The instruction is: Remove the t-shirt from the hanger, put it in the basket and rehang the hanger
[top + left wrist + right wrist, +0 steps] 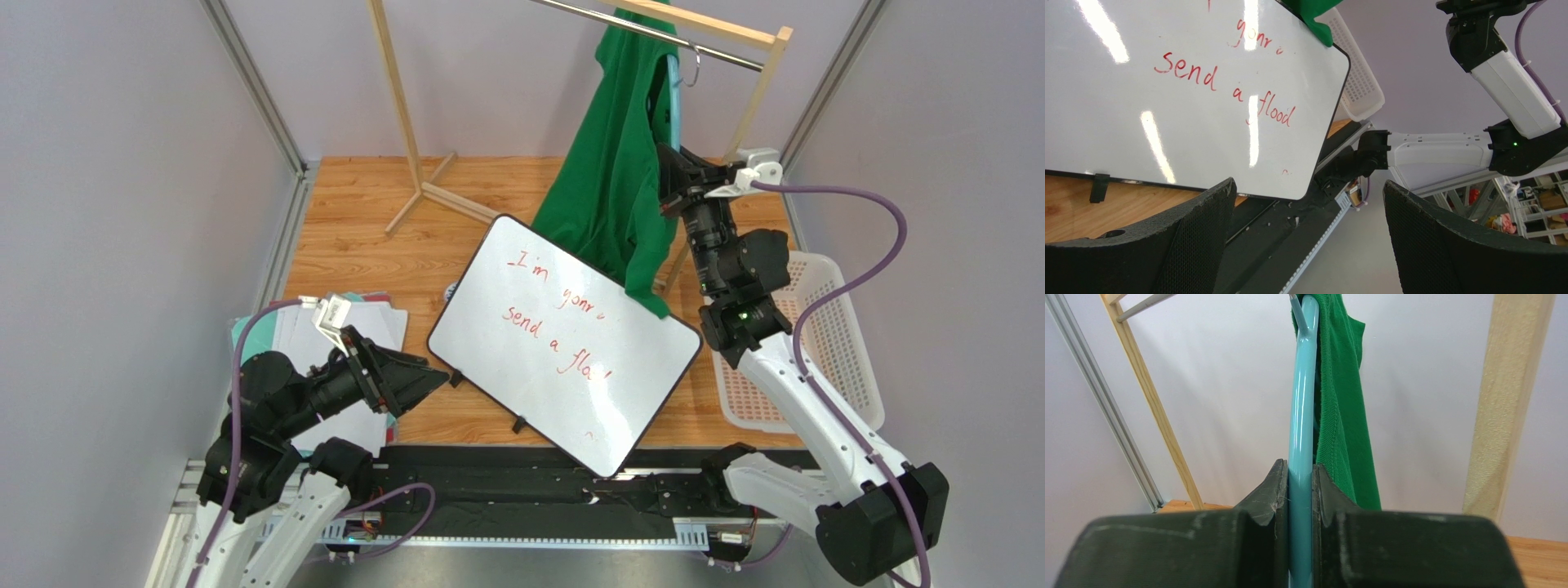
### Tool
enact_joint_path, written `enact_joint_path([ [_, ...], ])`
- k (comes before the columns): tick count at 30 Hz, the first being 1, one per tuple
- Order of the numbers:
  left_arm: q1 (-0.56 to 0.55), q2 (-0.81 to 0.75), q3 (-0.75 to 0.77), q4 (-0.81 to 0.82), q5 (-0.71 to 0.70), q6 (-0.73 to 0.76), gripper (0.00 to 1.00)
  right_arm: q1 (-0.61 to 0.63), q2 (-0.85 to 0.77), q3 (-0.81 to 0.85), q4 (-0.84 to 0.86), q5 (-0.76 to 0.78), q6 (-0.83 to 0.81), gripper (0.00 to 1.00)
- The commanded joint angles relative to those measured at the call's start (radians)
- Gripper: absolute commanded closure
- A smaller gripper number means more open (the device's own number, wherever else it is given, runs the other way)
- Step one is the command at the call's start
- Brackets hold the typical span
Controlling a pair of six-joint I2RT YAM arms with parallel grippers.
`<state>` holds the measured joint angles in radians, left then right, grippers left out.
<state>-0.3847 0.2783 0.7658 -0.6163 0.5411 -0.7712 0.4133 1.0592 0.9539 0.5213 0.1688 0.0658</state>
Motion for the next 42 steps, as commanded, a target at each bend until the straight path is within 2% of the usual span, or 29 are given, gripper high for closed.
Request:
enact_joint_path([
  [1, 0.006, 0.012, 0.021, 0.032, 0.01, 0.004, 0.07, -0.001, -0.074, 0.011, 0.164, -0.023, -0.003, 1.0],
  [9, 0.006, 0.009, 0.02, 0.033, 0.01, -0.005, 0.07, -0.001, -0.123, -0.006, 0.102, -0.077, -0.014, 1.0],
  [21, 0.006, 0.007, 0.02, 0.05, 0.008, -0.016, 0.08, -0.001, -0.163, -0.009, -0.11, -0.247, -0.113, 1.0],
  [30, 0.004, 0.012, 0.039, 0.037, -0.046, -0.004, 0.11, -0.001, -0.053, 0.133, -0.22, -0.397, -0.266, 1.0],
  [37, 0.006, 0.013, 0.105, -0.008, -0.174, 0.049, 0.13, 0.01, 0.134, 0.321, -0.288, -0.572, -0.36, 1.0],
  [42, 0.006, 0.036, 0.141, -0.011, -0.259, 0.085, 0.13, 0.062, 0.296, 0.457, -0.381, -0.608, -0.434, 1.0],
])
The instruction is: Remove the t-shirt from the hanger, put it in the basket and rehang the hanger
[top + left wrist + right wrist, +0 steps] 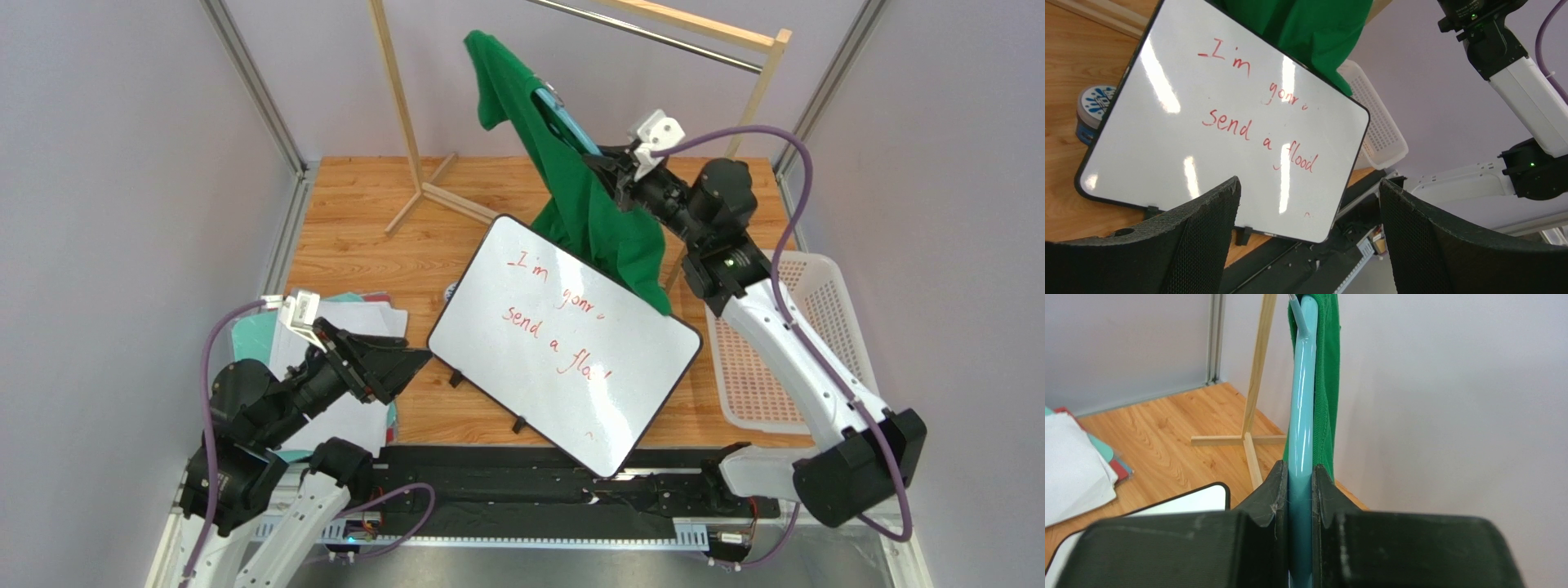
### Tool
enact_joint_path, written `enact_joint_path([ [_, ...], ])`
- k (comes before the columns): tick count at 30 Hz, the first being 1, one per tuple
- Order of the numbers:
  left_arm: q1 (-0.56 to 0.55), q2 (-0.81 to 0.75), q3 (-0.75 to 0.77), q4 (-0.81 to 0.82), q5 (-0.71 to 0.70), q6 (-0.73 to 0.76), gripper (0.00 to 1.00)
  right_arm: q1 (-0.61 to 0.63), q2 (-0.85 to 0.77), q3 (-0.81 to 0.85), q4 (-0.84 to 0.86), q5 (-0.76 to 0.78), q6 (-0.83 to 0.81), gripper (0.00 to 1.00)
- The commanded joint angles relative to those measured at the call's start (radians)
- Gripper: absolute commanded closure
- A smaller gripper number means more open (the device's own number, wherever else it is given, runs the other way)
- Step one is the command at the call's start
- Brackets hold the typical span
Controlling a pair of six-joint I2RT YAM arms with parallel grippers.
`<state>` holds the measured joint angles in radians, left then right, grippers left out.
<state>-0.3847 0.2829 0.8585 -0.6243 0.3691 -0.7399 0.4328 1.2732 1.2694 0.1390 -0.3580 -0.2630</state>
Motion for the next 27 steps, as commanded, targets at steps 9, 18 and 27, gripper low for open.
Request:
enact_joint_path([
  [9, 0.006, 0.182, 0.184, 0.113, -0.205, 0.138, 0.18, 0.201, 0.336, 0.411, -0.038, -0.087, -0.108, 1.0],
  [18, 0.004, 0.41, 0.512, 0.092, -0.367, 0.316, 0.18, 0.27, 0.535, 0.662, -0.114, -0.119, 0.082, 1.0],
  [27, 0.006, 0.588, 0.659, 0.075, -0.426, 0.312, 0.22, 0.282, 0.569, 0.697, -0.134, -0.199, 0.226, 1.0],
])
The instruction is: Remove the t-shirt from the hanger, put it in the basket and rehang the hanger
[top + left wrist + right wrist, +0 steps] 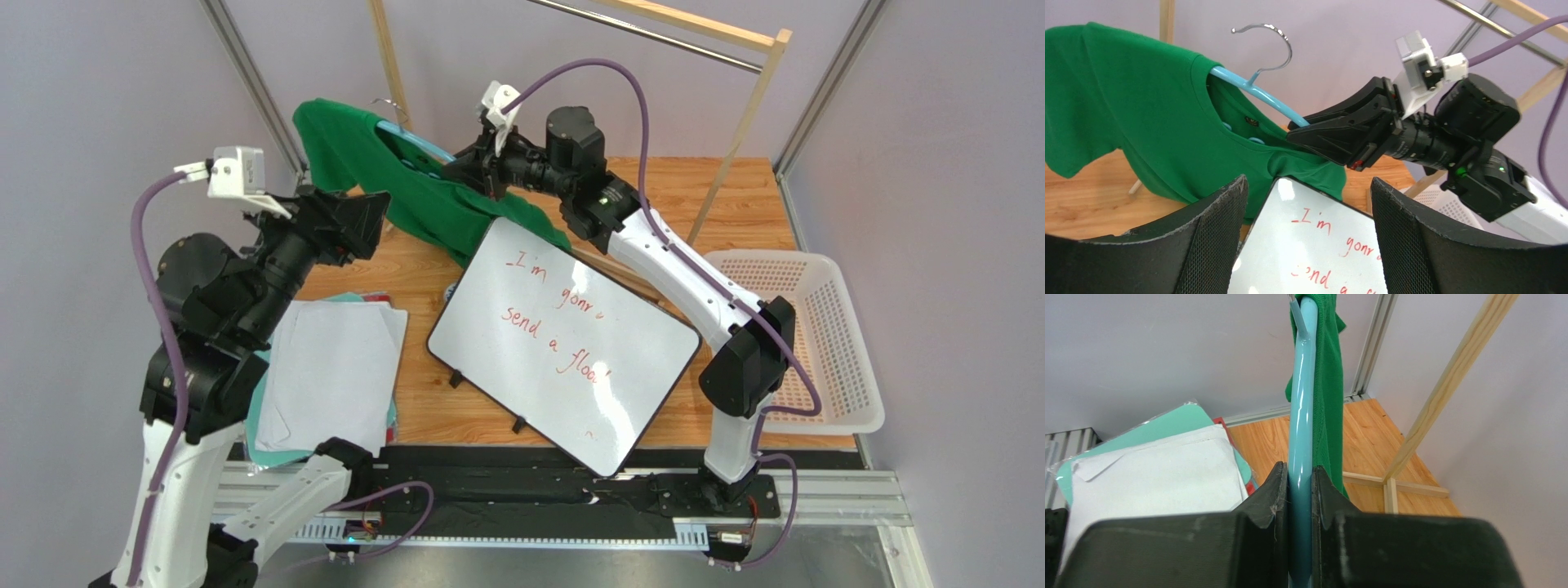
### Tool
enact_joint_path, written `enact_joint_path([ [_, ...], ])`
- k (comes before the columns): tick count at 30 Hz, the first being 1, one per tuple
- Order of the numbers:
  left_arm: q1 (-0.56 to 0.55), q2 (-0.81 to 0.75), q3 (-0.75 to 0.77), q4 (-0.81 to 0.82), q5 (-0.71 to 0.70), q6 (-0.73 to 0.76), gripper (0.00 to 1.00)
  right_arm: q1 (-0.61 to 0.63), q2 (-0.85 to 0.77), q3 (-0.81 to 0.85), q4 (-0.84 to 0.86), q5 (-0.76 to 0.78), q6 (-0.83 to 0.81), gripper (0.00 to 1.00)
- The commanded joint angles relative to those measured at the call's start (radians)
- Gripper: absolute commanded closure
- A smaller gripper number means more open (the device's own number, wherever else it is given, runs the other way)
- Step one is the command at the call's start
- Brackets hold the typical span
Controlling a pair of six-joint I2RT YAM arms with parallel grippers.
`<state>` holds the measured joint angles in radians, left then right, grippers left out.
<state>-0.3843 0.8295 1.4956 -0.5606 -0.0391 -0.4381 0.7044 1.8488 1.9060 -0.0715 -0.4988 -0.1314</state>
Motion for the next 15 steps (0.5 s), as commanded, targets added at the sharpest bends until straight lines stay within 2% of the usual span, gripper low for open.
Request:
enact_joint_path([
  [1, 0.005, 0.045, 0.022, 0.025, -0.007, -0.022, 0.23, 0.01, -0.007, 0.059, 0.076, -0.066, 0.101, 1.0],
  [10, 0.008, 0.163, 0.113, 0.06, -0.039, -0.183, 0.21, 0.04, -0.005, 0.054, 0.042, -0.081, 0.092, 1.0],
  [15, 0.021, 0.209, 0.159, 0.07, -0.045, -0.217, 0.24, 0.049, -0.017, 0.041, 0.03, -0.072, 0.084, 1.0],
])
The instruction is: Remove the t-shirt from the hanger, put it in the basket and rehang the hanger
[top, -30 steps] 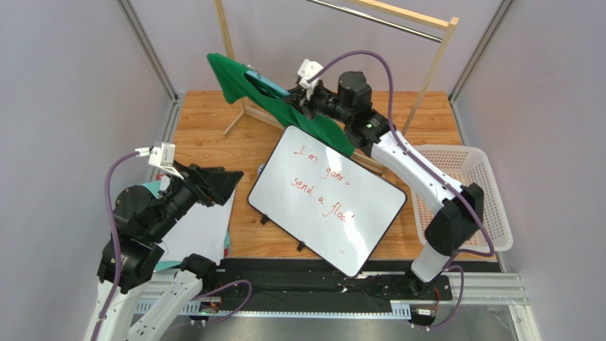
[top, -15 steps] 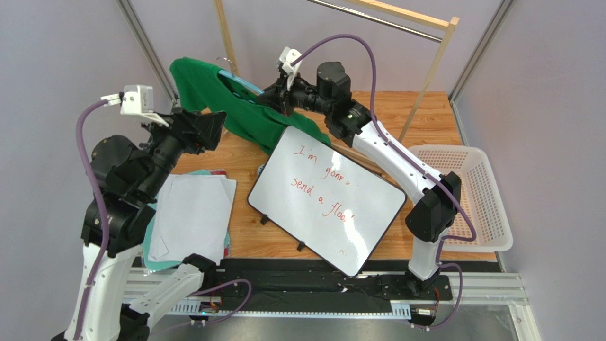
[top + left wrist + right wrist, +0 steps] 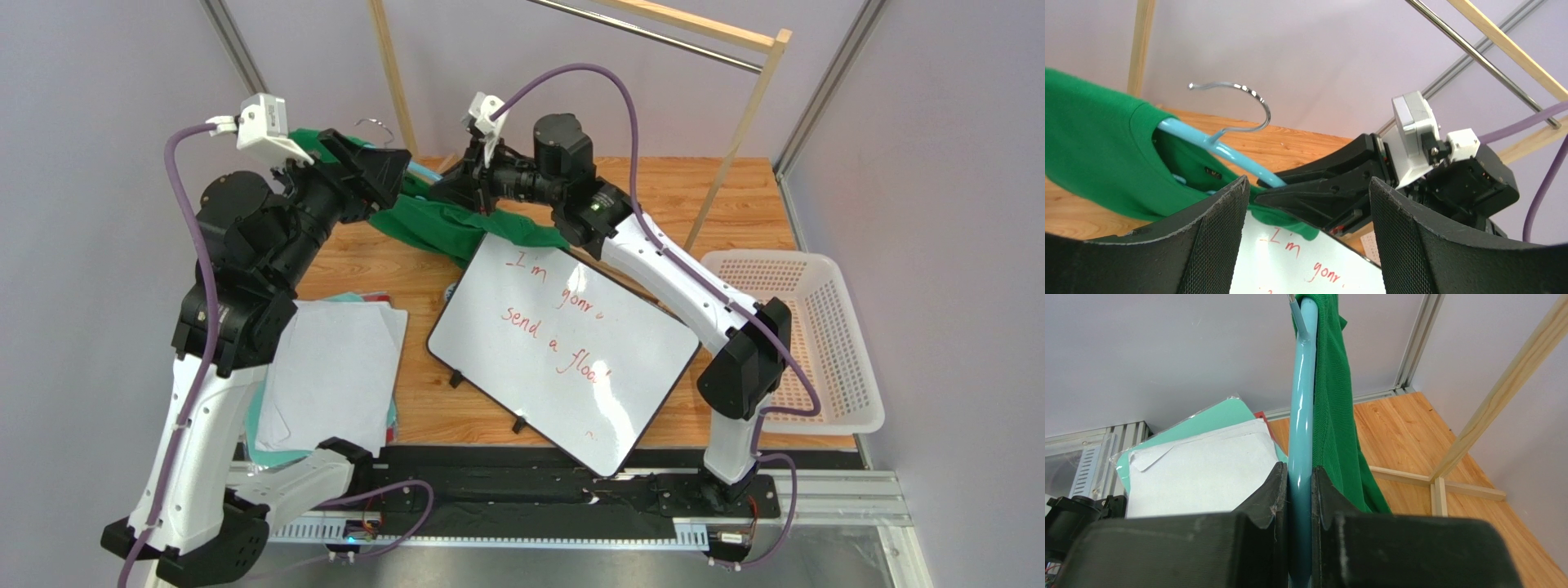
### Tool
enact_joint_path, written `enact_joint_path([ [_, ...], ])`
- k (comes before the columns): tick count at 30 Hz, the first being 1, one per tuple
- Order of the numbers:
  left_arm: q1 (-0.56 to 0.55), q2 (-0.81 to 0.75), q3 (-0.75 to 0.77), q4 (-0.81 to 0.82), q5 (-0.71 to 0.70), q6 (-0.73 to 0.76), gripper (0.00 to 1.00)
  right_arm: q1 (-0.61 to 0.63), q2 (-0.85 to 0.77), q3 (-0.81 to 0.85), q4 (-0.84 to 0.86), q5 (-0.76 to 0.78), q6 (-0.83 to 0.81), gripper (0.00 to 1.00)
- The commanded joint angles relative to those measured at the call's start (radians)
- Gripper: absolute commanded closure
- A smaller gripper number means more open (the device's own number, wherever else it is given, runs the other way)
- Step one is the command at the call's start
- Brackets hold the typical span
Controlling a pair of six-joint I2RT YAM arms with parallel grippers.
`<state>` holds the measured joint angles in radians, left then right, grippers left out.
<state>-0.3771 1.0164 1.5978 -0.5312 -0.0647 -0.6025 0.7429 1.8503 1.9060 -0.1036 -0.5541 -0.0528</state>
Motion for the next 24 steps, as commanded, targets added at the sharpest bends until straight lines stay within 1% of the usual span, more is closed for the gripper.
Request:
enact_joint_path([
  [1, 0.023, 0.039, 0.065, 0.027, -0.027, -0.054, 0.25, 0.012, -0.02, 0.036, 0.062, -0.015, 0.005, 1.0],
  [4, 0.049, 0.06, 0.071, 0.023, -0.027, -0.08, 0.28, 0.016, -0.025, 0.034, 0.064, -0.015, 0.004, 1.0],
  [9, 0.086, 0.079, 0.048, 0.071, 0.038, -0.123, 0.34, 0.027, -0.023, 0.044, 0.05, -0.02, -0.012, 1.0],
  [12, 0.09, 0.086, 0.047, 0.091, 0.051, -0.117, 0.37, 0.035, -0.025, 0.054, 0.022, -0.014, -0.036, 1.0],
  [14, 0.092, 0.088, 0.047, 0.097, 0.046, -0.112, 0.4, 0.039, -0.026, 0.053, 0.018, -0.012, -0.041, 1.0],
  [21, 0.102, 0.09, 0.034, 0.096, 0.031, -0.08, 0.46, 0.062, -0.039, 0.045, 0.012, -0.01, -0.062, 1.0],
  [24, 0.104, 0.093, 0.027, 0.106, 0.026, -0.071, 0.53, 0.07, -0.04, 0.047, 0.012, -0.015, -0.07, 1.0],
])
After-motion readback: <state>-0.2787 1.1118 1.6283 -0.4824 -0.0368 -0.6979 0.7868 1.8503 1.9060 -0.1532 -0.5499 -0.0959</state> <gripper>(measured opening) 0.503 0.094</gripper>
